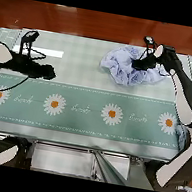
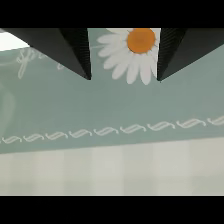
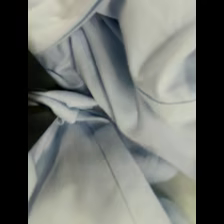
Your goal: Fold the shirts.
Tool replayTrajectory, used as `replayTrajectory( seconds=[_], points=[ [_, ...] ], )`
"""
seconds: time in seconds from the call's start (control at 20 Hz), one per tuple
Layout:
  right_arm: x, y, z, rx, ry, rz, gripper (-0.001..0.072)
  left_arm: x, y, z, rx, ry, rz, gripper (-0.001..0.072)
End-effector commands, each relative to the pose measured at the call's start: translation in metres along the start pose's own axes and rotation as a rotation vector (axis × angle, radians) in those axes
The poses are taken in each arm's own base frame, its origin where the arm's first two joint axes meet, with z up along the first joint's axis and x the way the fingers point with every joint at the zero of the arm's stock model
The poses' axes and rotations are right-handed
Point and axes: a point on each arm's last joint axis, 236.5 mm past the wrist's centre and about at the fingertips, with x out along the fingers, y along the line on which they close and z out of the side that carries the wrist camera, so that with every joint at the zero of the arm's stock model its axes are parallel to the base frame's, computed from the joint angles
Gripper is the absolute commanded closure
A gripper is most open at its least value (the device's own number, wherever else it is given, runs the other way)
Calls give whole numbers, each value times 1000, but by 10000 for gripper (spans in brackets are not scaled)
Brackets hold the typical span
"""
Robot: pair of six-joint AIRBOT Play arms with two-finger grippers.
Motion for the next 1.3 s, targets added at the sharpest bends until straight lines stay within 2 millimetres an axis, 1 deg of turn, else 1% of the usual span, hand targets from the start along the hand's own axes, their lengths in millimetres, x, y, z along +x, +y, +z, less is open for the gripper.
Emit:
replayTrajectory(
  seconds=[0.0,0.05,0.1,0.2,0.25,0.3,0.35,0.4,0.45,0.55,0.65,0.75,0.85,0.9,1.0,1.05,1.1,1.2,1.25],
  points=[
    [-35,6,19,-34,-21,6,682,-11,20,21,12,-75,62,201],
    [-58,10,35,-44,-66,6,682,-20,25,29,-4,-101,70,201],
    [-87,16,54,-56,-130,9,682,-30,31,36,-20,-134,78,201],
    [-148,33,82,-81,-261,20,683,-60,54,57,-134,-264,105,201],
    [-179,44,90,-109,-322,22,683,-78,67,64,-203,-327,116,201],
    [-208,56,96,-138,-379,19,683,-92,76,65,-230,-361,131,201],
    [-239,69,101,-172,-441,15,683,-102,82,60,-243,-369,143,201],
    [-271,82,104,-204,-508,8,683,-107,82,54,-236,-355,149,201],
    [-304,94,105,-234,-572,-5,683,-108,80,47,-215,-331,150,201],
    [-355,119,96,-266,-648,5,683,-106,68,38,-225,-292,109,201],
    [-402,145,85,-318,-733,11,684,-105,53,38,-244,-288,44,201],
    [-445,164,73,-351,-820,4,684,-107,45,39,-252,-295,13,201],
    [-474,186,58,-386,-867,27,683,-109,42,36,-251,-290,5,201],
    [-485,199,50,-410,-886,45,683,-110,42,34,-251,-288,5,202],
    [-499,226,33,-444,-904,75,683,-108,41,26,-253,-287,3,201],
    [-497,239,22,-452,-881,97,683,-108,40,22,-254,-289,2,201],
    [-490,254,11,-462,-842,127,683,-107,40,16,-254,-295,2,201],
    [-465,288,-12,-475,-757,206,683,-108,39,8,-232,-311,6,201],
    [-446,303,-24,-473,-702,240,683,-108,39,5,-226,-316,8,201]
  ],
)
